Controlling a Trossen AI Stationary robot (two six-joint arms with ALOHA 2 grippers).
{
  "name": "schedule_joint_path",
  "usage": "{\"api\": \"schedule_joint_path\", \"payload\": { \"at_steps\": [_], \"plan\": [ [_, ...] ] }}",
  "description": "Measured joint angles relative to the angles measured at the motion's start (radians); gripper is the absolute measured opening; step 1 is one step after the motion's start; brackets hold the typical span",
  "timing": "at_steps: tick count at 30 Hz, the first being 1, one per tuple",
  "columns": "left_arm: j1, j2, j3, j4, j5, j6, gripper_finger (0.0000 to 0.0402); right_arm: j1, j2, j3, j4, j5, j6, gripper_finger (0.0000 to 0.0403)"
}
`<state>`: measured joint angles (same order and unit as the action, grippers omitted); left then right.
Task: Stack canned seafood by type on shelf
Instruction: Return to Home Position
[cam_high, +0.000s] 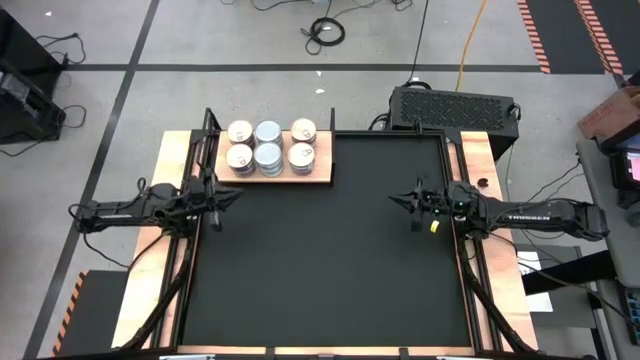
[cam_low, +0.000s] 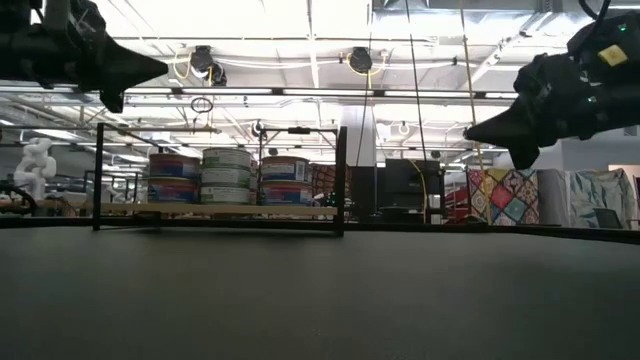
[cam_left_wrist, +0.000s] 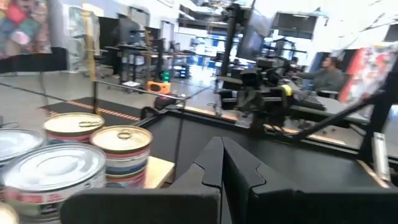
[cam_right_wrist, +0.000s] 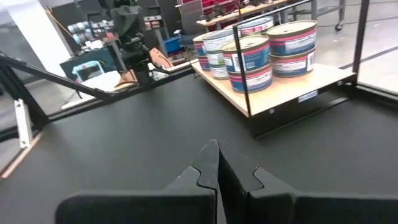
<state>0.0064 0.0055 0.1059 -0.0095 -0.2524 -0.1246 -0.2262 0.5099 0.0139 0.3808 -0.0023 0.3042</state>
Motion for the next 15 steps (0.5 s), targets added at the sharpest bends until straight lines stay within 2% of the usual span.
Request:
{"api": "schedule_joint_path", "payload": {
  "at_steps": [9, 15],
  "plan": [
    [0.019, 0.007, 0.000, -0.012, 0.225, -0.029, 0.0004, -0.030, -0.013, 0.000, 0.004, -0.003, -0.075, 0.0000],
    [0.020, 0.029, 0.000, -0.069, 0.242, -0.022, 0.0004, -0.030, -0.013, 0.000, -0.018, -0.019, -0.127, 0.0000]
  ]
}}
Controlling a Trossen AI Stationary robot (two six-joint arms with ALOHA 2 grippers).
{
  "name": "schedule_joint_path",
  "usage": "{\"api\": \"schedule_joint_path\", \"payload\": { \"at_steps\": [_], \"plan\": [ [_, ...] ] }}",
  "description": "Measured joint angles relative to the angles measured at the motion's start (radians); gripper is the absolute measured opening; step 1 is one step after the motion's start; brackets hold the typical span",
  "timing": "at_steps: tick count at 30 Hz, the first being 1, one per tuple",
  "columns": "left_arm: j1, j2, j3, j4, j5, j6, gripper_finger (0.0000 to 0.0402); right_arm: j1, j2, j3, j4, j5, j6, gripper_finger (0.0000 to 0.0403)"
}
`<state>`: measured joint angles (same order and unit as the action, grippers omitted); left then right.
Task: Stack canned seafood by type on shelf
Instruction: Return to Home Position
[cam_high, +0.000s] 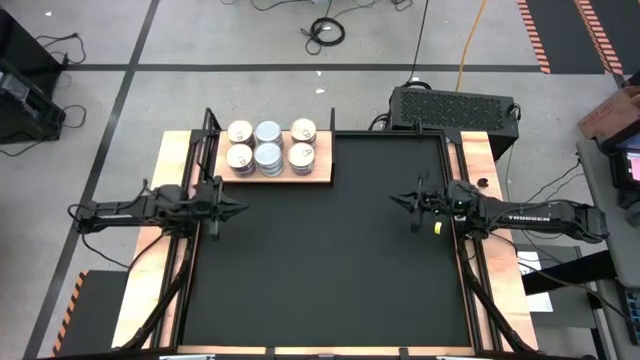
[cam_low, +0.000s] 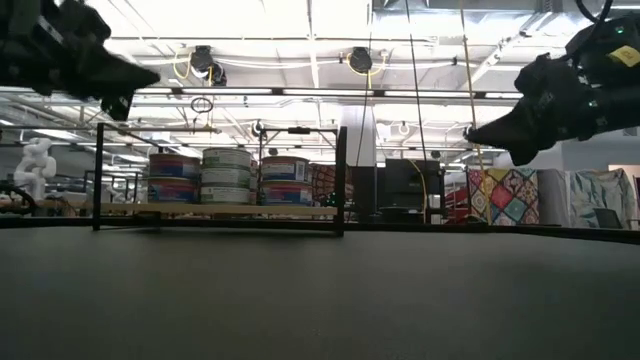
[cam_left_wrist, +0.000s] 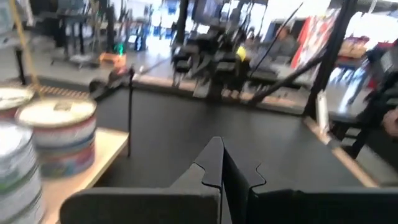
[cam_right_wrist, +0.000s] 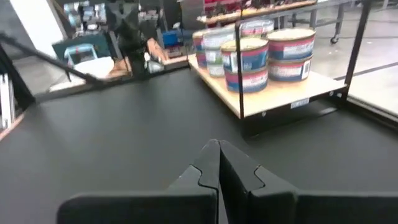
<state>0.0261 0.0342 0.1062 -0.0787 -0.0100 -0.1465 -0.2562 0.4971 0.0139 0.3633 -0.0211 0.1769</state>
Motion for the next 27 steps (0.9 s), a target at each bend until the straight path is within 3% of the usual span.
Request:
{"api": "schedule_joint_path", "payload": {
  "at_steps": [10, 27],
  "plan": [
    [0.000, 0.001, 0.000, -0.095, -0.135, -0.003, 0.0004, 0.000, 0.001, 0.000, -0.098, -0.006, -0.008, 0.0000],
    [0.000, 0.001, 0.000, -0.095, -0.123, -0.003, 0.0004, 0.000, 0.001, 0.000, -0.097, -0.006, -0.006, 0.0000]
  ]
}}
